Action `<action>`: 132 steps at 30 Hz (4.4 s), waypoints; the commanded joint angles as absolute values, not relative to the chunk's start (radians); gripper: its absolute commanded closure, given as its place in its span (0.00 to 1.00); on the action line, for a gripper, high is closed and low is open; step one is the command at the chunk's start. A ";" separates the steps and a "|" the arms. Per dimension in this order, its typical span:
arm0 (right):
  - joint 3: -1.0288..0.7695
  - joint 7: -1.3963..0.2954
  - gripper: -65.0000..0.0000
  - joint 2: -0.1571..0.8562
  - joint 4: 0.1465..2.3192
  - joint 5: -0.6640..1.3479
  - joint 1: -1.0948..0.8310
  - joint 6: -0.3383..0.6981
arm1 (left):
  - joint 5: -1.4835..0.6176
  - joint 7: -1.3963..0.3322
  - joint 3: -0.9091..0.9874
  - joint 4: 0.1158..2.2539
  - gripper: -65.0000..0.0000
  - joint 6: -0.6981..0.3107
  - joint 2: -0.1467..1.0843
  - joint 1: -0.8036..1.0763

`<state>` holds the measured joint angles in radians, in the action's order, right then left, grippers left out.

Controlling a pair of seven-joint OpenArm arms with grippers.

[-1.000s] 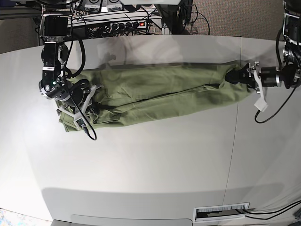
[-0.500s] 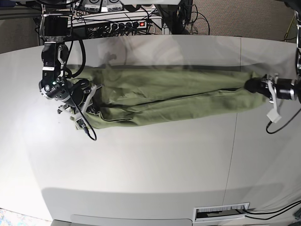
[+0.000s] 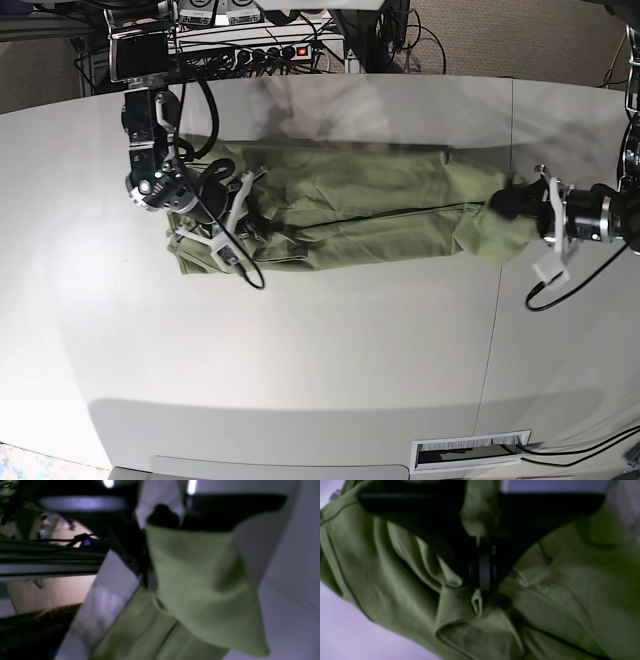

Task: Fold the T-shirt properly

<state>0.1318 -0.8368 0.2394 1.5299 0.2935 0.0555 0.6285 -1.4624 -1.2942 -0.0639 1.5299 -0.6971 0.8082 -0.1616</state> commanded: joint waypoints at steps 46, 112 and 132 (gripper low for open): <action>-0.046 -0.975 1.00 0.247 1.669 0.403 0.069 0.632 | -1.326 -1.158 -0.055 1.490 1.00 -0.698 0.464 -0.125; -0.565 -1.262 0.58 0.303 1.917 0.979 -0.118 0.648 | -0.879 -0.937 -0.057 1.489 1.00 -0.698 0.279 -0.128; -0.565 -1.192 0.58 0.446 1.742 0.919 -0.131 0.646 | -0.527 -0.810 -0.057 1.308 1.00 -0.644 0.292 -0.118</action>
